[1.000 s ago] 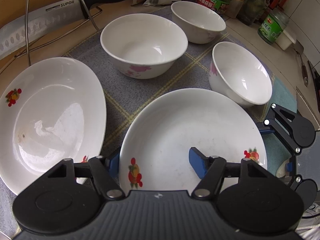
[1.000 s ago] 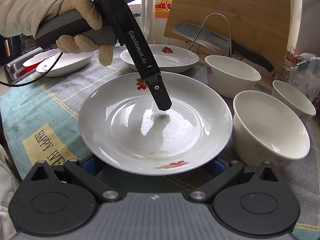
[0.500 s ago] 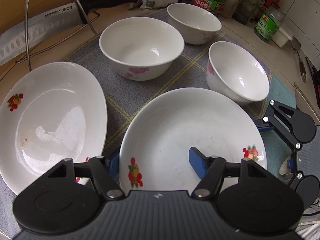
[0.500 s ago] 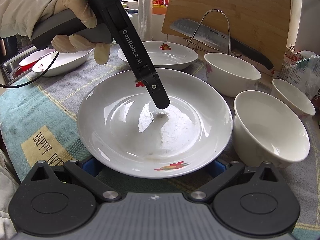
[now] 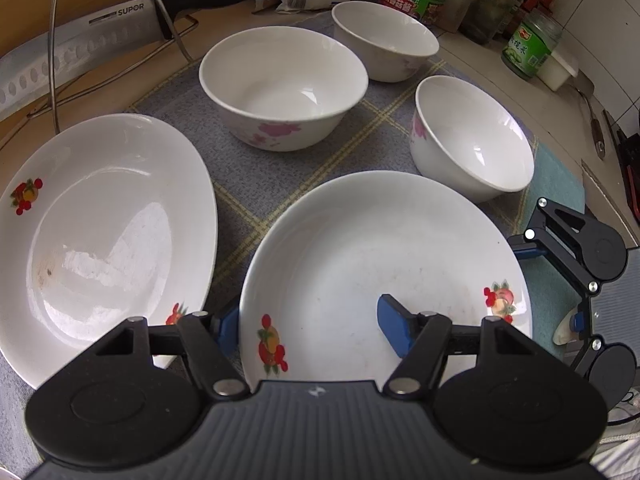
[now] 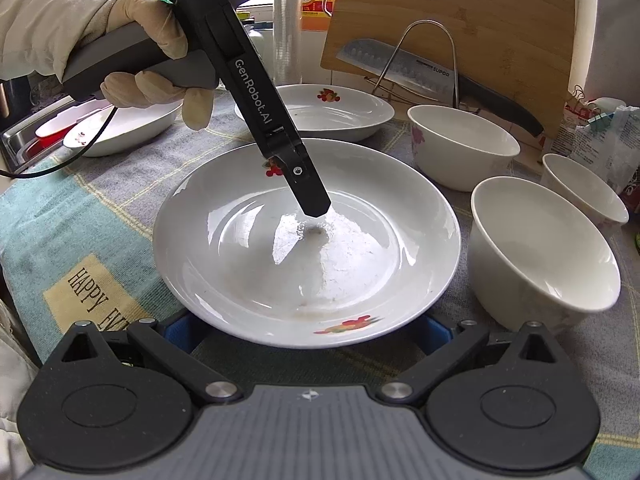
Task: Organize plates and bowls
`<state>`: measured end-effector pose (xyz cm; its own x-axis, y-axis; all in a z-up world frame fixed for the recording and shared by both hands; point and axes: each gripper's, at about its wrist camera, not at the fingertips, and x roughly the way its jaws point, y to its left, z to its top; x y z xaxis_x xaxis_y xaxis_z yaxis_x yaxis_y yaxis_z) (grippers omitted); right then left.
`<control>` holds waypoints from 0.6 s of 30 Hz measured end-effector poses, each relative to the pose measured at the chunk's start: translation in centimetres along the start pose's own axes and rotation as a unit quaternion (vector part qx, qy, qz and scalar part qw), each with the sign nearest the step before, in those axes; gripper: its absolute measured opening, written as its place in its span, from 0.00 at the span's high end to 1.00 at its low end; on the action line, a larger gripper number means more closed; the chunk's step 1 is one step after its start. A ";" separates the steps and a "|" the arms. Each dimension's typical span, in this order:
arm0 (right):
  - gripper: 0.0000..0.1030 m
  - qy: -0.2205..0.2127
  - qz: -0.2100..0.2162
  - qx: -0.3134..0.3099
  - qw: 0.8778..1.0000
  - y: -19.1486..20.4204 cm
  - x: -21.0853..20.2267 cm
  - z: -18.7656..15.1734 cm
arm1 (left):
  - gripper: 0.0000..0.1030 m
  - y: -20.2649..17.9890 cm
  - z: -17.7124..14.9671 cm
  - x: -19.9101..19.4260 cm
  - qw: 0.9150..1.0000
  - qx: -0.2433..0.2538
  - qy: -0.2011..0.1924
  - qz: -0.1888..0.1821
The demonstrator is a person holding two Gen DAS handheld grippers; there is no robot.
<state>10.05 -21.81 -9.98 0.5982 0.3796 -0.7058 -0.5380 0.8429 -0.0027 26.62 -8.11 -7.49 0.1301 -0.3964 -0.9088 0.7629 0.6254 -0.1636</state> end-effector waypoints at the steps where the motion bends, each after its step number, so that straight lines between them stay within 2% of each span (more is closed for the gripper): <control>1: 0.00 0.000 0.000 -0.001 1.000 0.0 0.0 0.0 | 0.34 0.0 0.1 0.0 1.000 0.002 0.000 -0.001; 18: 0.00 0.018 -0.008 -0.018 1.000 0.8 0.0 0.6 | 0.34 -0.6 -0.3 -0.5 1.000 0.016 -0.001 0.004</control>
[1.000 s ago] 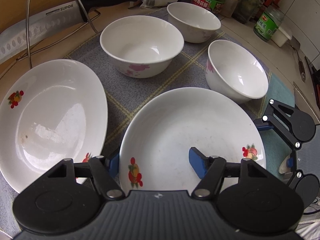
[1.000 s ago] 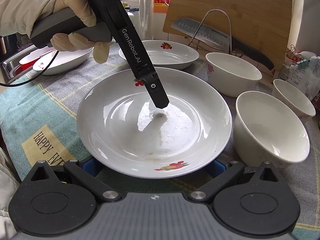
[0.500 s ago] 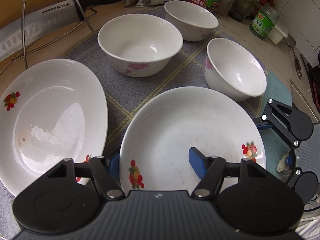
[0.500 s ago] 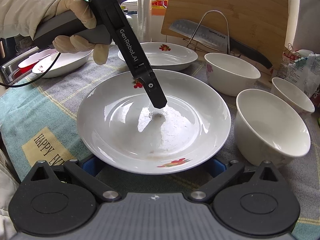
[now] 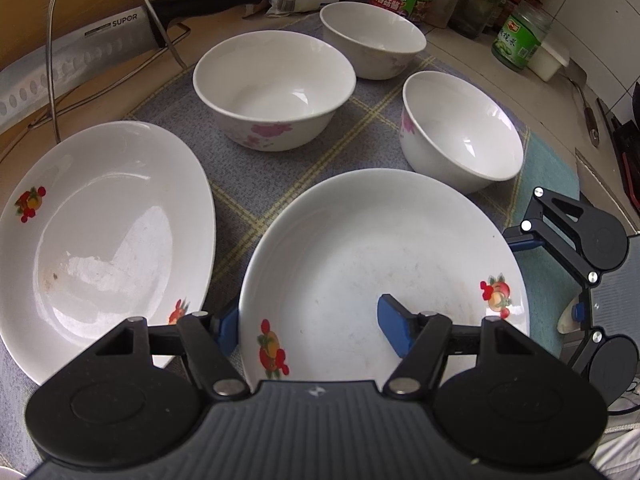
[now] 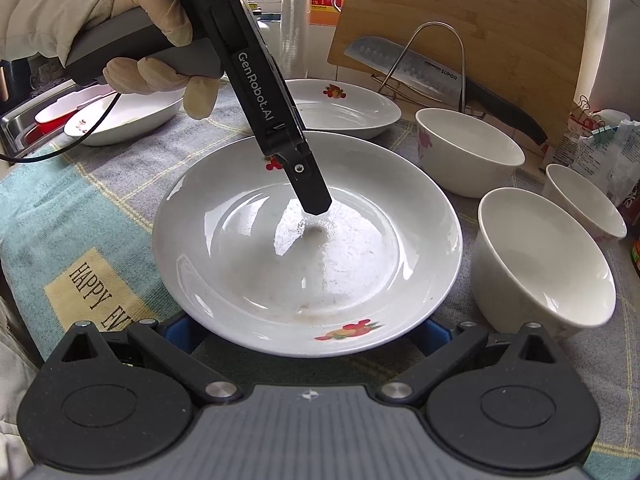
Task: Organize plates and bowls
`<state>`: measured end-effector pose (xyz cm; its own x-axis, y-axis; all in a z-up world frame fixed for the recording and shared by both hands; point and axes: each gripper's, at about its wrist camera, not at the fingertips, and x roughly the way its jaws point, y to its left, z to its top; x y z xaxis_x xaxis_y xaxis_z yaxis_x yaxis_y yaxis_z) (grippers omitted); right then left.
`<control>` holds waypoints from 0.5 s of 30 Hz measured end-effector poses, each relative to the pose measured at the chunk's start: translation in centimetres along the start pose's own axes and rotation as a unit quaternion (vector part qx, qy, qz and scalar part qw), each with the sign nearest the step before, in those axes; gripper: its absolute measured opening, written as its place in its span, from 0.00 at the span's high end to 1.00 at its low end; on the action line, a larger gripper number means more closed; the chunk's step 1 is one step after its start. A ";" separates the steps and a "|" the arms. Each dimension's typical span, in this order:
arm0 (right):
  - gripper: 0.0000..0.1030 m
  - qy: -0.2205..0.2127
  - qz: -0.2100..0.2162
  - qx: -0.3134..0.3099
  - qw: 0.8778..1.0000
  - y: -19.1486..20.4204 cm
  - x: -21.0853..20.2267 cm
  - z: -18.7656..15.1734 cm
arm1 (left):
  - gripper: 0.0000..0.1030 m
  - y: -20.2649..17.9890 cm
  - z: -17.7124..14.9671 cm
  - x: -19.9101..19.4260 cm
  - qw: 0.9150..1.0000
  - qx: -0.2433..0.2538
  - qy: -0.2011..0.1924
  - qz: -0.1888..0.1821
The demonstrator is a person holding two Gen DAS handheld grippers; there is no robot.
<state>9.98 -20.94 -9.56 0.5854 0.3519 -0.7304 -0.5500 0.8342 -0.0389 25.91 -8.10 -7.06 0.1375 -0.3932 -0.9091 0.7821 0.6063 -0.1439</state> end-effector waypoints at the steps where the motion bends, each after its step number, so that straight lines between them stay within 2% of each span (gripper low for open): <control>1: 0.00 0.001 0.002 0.001 1.000 0.0 0.0 0.0 | 0.34 0.0 -0.1 -0.1 1.000 -0.001 -0.001 0.000; 15: 0.00 0.008 0.020 -0.007 1.000 1.6 -0.3 1.7 | 0.34 0.7 -2.9 -3.4 1.000 -0.018 -0.022 0.008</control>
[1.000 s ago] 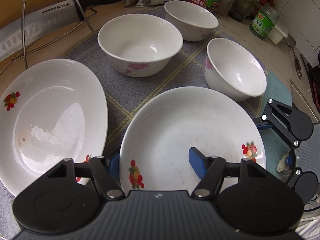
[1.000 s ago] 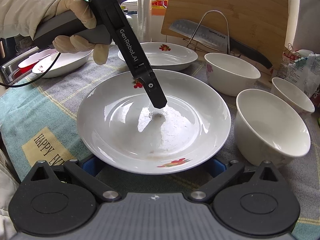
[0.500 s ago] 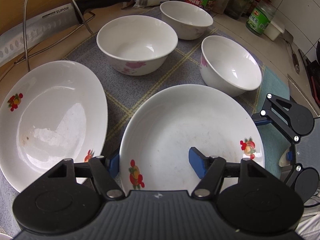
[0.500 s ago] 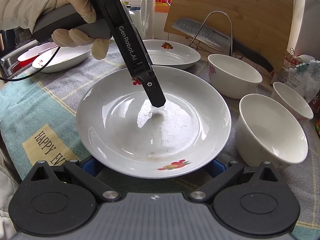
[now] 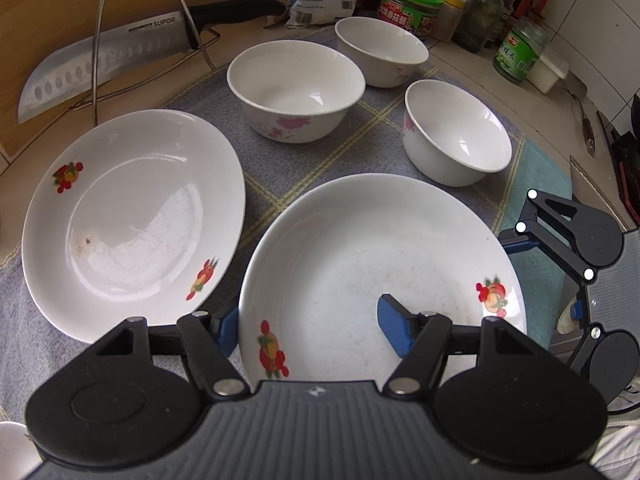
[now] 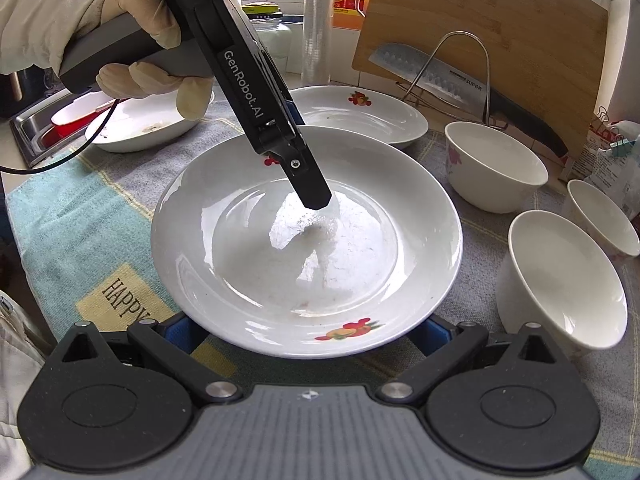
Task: Organize plates and bowls
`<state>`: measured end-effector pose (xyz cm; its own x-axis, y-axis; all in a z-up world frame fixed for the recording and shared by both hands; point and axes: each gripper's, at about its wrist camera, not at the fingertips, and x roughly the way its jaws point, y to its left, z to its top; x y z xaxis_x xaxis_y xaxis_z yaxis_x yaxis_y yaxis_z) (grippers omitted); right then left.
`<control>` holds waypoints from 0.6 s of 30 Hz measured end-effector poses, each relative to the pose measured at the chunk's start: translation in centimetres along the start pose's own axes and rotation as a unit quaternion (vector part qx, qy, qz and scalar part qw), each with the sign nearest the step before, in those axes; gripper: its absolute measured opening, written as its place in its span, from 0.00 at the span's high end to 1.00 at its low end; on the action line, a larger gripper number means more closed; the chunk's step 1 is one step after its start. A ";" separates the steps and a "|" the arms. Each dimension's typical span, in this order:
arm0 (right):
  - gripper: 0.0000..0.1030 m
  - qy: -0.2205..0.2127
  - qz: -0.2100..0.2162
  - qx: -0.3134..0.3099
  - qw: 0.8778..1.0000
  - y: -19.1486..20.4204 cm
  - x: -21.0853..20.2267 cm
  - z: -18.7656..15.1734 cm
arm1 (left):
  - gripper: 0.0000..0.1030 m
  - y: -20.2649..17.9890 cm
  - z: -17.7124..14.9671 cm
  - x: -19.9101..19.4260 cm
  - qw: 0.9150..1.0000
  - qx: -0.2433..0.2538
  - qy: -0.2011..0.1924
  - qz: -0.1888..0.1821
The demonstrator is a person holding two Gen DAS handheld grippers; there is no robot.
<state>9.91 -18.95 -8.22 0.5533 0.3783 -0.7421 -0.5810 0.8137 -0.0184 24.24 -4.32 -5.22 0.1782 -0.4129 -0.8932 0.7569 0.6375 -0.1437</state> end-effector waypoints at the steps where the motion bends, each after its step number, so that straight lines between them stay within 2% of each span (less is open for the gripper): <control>1: 0.00 0.001 0.001 -0.001 1.000 0.1 0.0 0.2 | 0.34 0.1 -0.3 -0.4 1.000 -0.002 -0.002 0.001; 18: 0.00 0.002 0.021 -0.033 0.999 4.7 1.2 4.1 | 0.34 3.6 -5.4 -5.4 0.999 -0.040 -0.030 0.022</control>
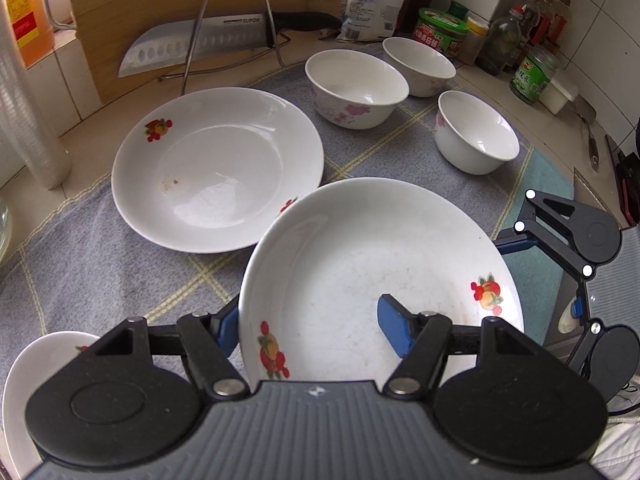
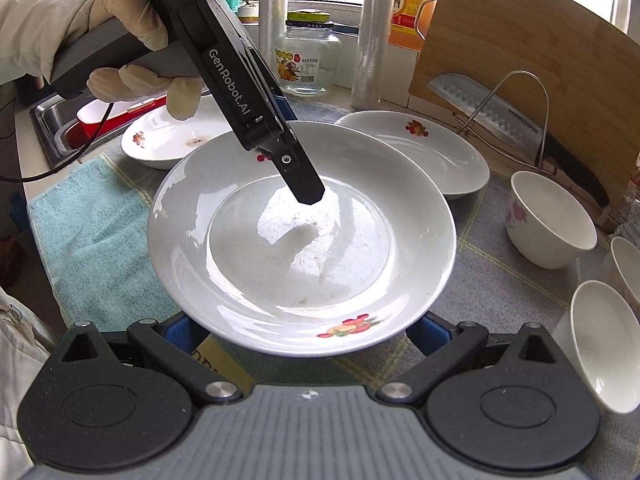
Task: Organize plates and bowls
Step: 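Lower the held plate onto the dirt-spotted plate with both grippers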
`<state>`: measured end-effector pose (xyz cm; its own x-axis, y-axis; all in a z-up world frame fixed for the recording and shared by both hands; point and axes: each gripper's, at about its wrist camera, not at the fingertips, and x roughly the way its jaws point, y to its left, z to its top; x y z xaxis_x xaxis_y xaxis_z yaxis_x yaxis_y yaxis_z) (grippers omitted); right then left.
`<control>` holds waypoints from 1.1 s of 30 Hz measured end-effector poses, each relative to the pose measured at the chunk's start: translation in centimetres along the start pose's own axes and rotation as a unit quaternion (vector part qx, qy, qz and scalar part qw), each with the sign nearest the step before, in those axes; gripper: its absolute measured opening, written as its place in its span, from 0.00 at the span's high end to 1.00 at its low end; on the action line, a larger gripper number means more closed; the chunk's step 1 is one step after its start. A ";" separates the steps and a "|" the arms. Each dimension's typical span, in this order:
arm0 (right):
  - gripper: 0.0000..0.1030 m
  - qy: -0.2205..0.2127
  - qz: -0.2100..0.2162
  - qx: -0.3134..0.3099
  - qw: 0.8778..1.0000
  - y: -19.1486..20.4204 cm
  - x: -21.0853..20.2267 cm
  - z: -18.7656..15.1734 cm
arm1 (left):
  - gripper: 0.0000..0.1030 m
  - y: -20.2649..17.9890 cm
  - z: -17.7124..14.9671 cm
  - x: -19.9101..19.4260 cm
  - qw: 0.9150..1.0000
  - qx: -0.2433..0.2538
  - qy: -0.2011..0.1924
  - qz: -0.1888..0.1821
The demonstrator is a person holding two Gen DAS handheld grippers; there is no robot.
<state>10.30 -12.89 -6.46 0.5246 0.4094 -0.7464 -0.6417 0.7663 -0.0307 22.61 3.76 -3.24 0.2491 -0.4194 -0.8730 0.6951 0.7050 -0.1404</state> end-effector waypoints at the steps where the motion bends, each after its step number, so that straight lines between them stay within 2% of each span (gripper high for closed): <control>1: 0.00 -0.001 0.001 -0.001 1.000 0.2 0.1 0.3 | 0.34 0.3 -0.3 -0.3 1.000 -0.001 -0.002 0.002; 17: 0.00 -0.012 0.015 -0.040 0.999 5.2 2.6 5.1 | 0.34 5.9 -4.2 -5.0 0.999 -0.030 -0.026 0.027; 33: 0.00 -0.007 0.047 -0.068 0.997 8.1 5.9 8.7 | 0.34 10.2 -7.7 -7.2 0.996 -0.072 -0.037 0.047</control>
<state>13.07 0.09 -5.31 0.4663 0.4835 -0.7408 -0.7572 0.6511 -0.0517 22.70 18.37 -1.99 0.3616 -0.3852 -0.8490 0.5646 0.8152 -0.1294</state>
